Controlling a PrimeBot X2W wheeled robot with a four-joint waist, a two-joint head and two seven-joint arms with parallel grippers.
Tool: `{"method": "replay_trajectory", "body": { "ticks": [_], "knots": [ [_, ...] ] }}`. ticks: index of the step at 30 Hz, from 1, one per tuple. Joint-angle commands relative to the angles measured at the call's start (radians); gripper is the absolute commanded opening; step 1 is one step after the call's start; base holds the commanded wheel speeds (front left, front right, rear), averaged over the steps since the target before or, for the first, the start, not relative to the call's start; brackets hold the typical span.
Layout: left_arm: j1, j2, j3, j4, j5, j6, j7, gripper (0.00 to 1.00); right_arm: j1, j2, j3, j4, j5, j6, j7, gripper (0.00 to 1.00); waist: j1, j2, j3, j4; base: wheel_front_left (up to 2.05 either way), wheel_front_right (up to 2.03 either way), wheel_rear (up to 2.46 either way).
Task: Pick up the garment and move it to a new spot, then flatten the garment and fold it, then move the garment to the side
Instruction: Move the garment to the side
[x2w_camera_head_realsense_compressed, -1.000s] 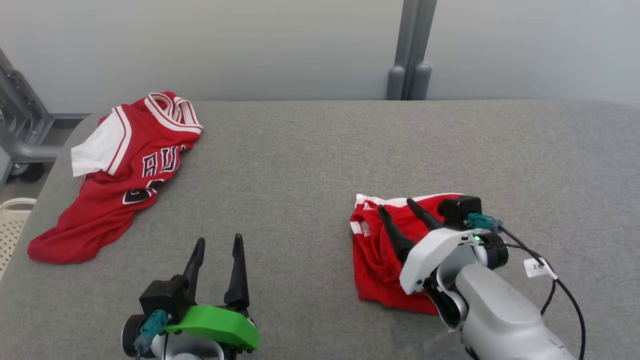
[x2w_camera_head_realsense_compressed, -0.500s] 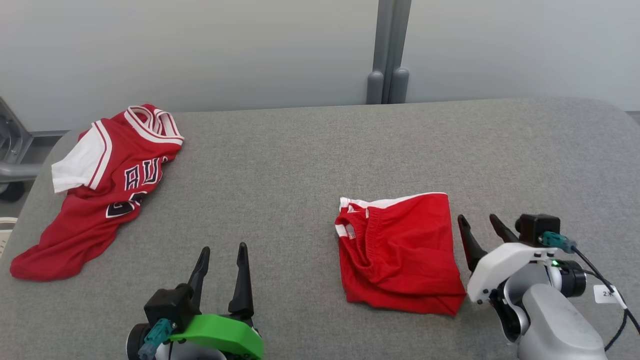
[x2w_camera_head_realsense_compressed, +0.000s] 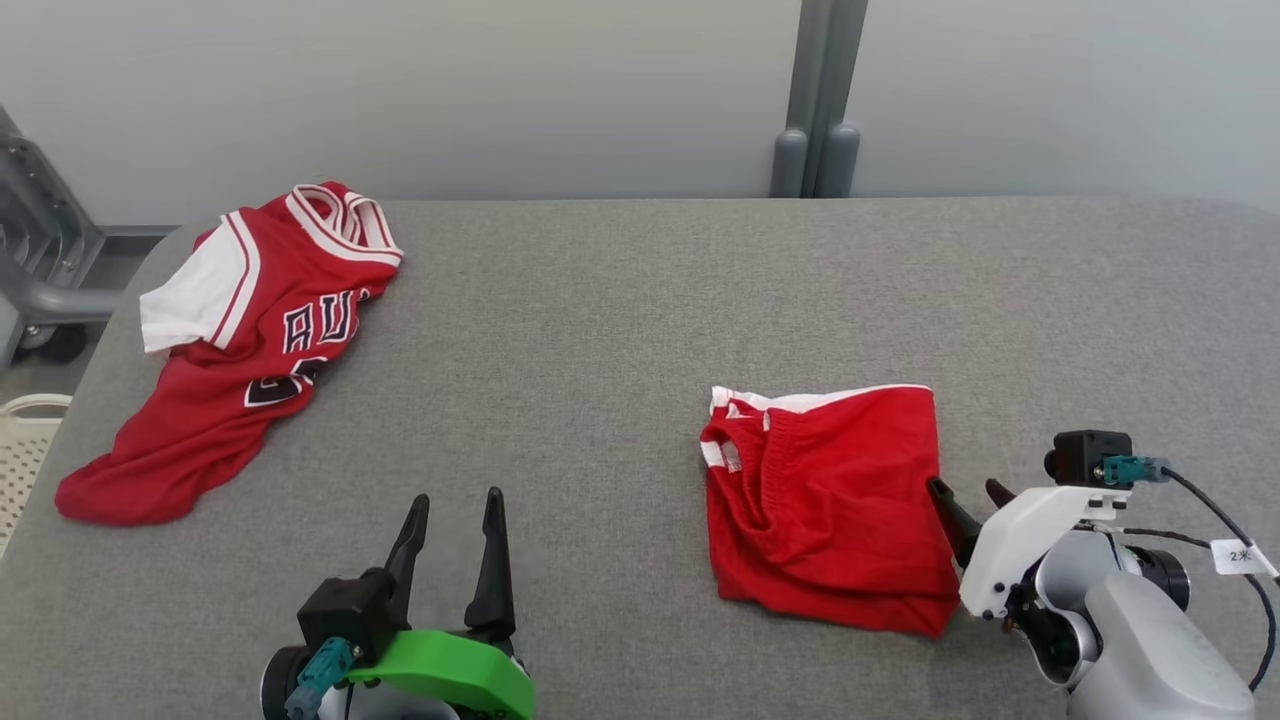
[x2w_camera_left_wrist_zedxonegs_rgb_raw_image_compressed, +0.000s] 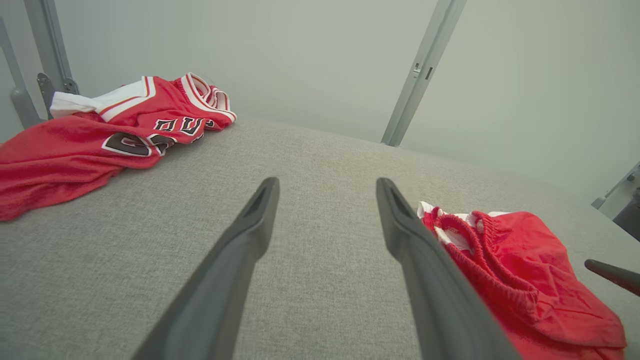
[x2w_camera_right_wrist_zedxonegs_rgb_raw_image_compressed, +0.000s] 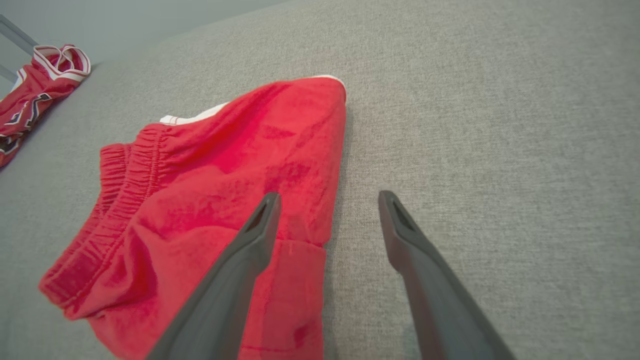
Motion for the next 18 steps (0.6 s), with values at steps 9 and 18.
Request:
{"method": "replay_trajectory", "body": {
  "ticks": [9, 18],
  "knots": [
    [-0.026, 0.007, 0.004, -0.012, 0.007, 0.006, -0.003, 1.0, -0.035, -0.067, 0.046, 0.023, 0.137, 0.0, 0.128, 1.0, 0.0, -0.0001, 0.03, 0.067, 0.0, 0.0, 0.0],
    [-0.044, 0.017, 0.015, -0.032, 0.012, 0.01, -0.006, 1.0, -0.089, -0.082, 0.08, 0.117, 0.218, 0.0, 0.167, 1.0, 0.0, -0.0001, 0.049, 0.092, 0.0, 0.0, 0.0]
  ]
}}
